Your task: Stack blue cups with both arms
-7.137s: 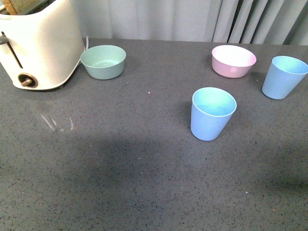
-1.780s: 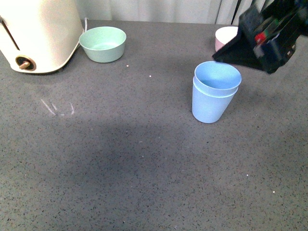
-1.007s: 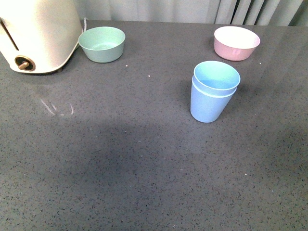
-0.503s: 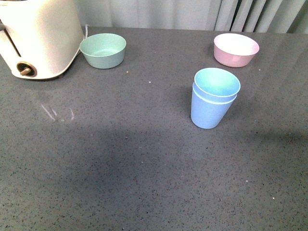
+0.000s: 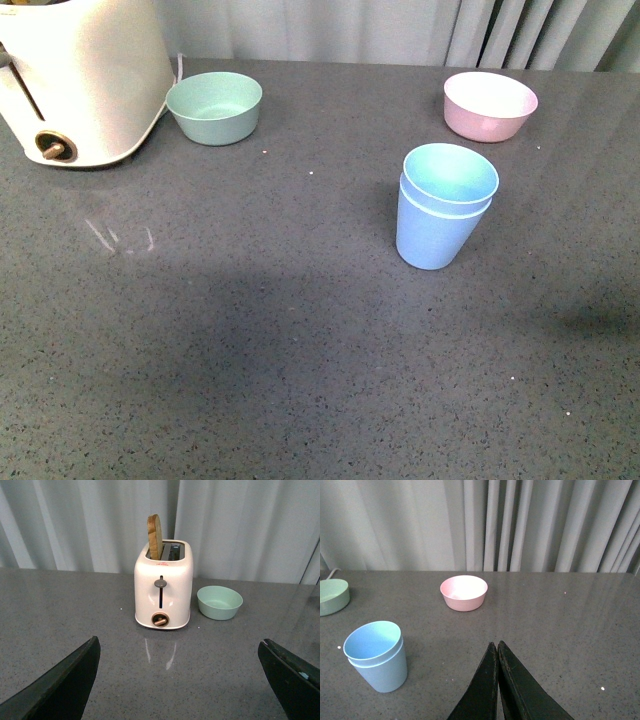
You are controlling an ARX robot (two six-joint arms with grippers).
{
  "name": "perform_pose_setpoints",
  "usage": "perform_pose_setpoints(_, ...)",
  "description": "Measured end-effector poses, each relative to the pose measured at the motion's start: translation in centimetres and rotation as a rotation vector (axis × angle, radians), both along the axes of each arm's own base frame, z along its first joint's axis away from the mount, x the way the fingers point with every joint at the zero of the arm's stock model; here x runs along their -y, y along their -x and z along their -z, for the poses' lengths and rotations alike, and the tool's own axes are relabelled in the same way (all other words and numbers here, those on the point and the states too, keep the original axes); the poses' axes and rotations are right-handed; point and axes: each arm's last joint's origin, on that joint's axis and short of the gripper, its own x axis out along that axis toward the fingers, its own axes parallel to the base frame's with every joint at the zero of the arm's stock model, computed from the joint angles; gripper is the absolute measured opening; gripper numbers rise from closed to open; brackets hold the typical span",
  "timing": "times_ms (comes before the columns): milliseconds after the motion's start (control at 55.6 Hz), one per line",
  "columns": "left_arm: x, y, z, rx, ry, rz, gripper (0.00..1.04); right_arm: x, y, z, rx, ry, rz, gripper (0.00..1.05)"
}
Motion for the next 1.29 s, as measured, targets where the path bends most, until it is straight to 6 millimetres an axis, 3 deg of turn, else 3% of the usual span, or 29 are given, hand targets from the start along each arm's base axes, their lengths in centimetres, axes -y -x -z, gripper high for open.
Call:
perform_pose_setpoints(917, 0.0, 0.0, 0.0, 0.000, 0.000, 0.000, 0.96, 0.0, 2.5, -0.2, 0.010, 0.000, 0.000, 0.02)
perform_pose_setpoints(1025, 0.0, 0.0, 0.0, 0.000, 0.000, -0.001, 0.96, 0.0, 3.6, 0.1, -0.002, 0.000, 0.000, 0.02)
perform_pose_setpoints(1294, 0.0, 0.0, 0.0, 0.000, 0.000, 0.000, 0.96, 0.0, 3.7, 0.0, 0.006, 0.000, 0.000, 0.05)
